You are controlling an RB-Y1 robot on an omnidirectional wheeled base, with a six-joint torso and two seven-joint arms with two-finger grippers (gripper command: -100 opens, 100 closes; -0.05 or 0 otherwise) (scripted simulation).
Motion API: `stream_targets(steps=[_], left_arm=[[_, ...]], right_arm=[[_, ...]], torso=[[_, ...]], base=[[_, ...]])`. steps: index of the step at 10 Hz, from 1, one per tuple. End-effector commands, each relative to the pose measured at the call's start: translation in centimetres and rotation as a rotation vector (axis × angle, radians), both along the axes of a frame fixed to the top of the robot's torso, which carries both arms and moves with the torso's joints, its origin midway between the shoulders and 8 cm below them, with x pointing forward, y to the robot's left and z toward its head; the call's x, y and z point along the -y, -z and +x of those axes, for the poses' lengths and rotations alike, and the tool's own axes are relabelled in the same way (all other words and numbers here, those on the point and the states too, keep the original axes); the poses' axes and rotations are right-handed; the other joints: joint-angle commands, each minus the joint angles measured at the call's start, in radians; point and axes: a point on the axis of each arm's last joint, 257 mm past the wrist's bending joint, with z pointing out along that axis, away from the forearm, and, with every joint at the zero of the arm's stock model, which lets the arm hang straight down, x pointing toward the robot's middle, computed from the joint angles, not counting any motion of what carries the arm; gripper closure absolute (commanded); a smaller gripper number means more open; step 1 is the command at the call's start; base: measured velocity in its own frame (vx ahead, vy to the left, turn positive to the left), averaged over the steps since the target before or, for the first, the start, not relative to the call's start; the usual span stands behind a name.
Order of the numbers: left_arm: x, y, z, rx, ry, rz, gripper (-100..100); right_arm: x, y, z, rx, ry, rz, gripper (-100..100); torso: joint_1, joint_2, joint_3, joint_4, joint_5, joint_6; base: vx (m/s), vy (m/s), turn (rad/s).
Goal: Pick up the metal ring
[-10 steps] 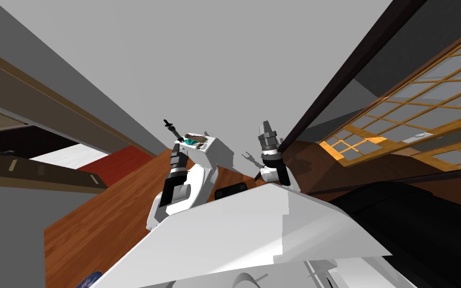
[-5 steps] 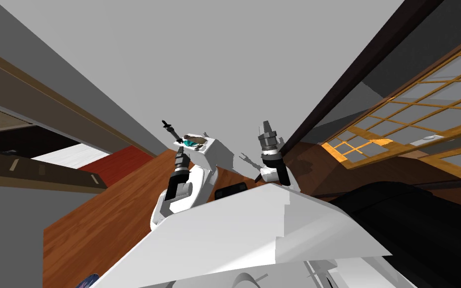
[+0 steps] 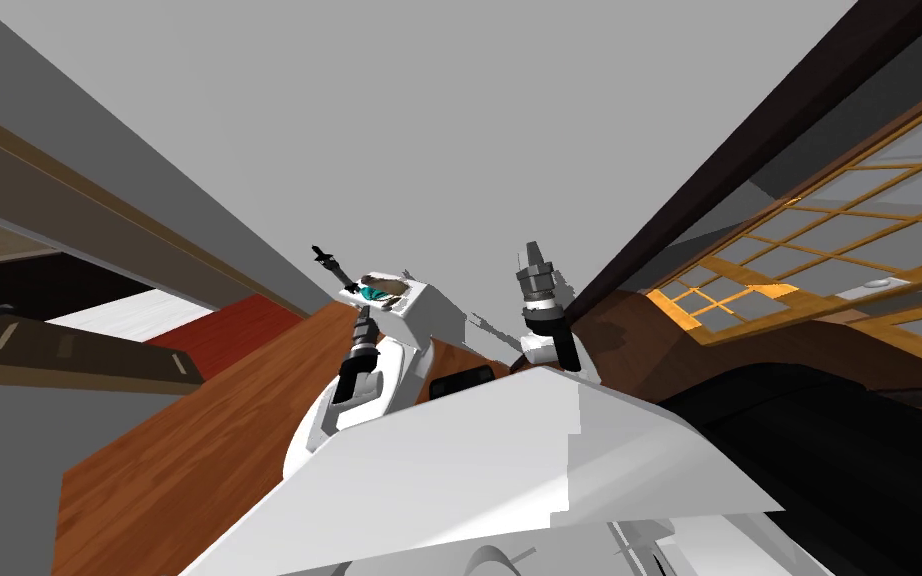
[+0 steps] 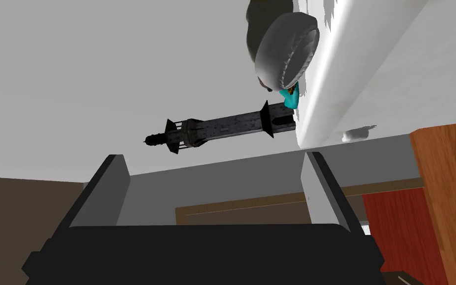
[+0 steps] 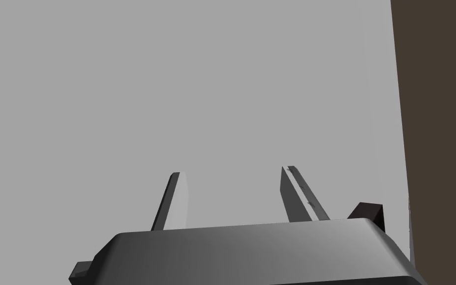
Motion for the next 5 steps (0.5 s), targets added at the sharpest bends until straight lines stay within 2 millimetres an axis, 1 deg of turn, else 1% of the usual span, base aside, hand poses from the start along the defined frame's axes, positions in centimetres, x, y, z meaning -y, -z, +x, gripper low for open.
stream_targets(steps=[1, 2, 3, 4, 5], left_arm=[[-0.36, 2.31, -0.67, -0.042, -0.029, 0.000, -100], [-0.29, 2.63, -0.76, -0.046, -0.034, -0.007, -100], [-0.08, 2.91, -0.82, -0.047, -0.040, -0.019, -100], [-0.23, 2.67, -0.77, -0.045, -0.036, -0.013, -100], [-0.21, 2.70, -0.78, -0.045, -0.036, -0.013, 0]], right_arm=[[0.00, 0.00, 0.00, 0.000, 0.000, 0.000, 0], [0.00, 0.00, 0.00, 0.000, 0.000, 0.000, 0], [0.00, 0.00, 0.00, 0.000, 0.000, 0.000, 0], [0.00, -0.01, 0.00, 0.000, 0.000, 0.000, 0], [0.00, -0.01, 0.00, 0.000, 0.000, 0.000, 0]], torso=[[0.000, 0.000, 0.000, 0.000, 0.000, 0.000], [0.000, -0.001, -0.001, 0.000, 0.000, 0.000], [0.002, 0.000, 0.000, 0.000, 0.000, 0.000], [0.005, 0.003, 0.001, 0.001, 0.001, 0.000], [0.006, 0.006, 0.003, 0.001, 0.001, 0.000]], base=[[0.169, -0.112, 0.006], [0.133, -0.057, -0.001], [0.082, -0.019, -0.013], [0.030, -0.005, -0.002], [0.008, -0.002, 0.001]])
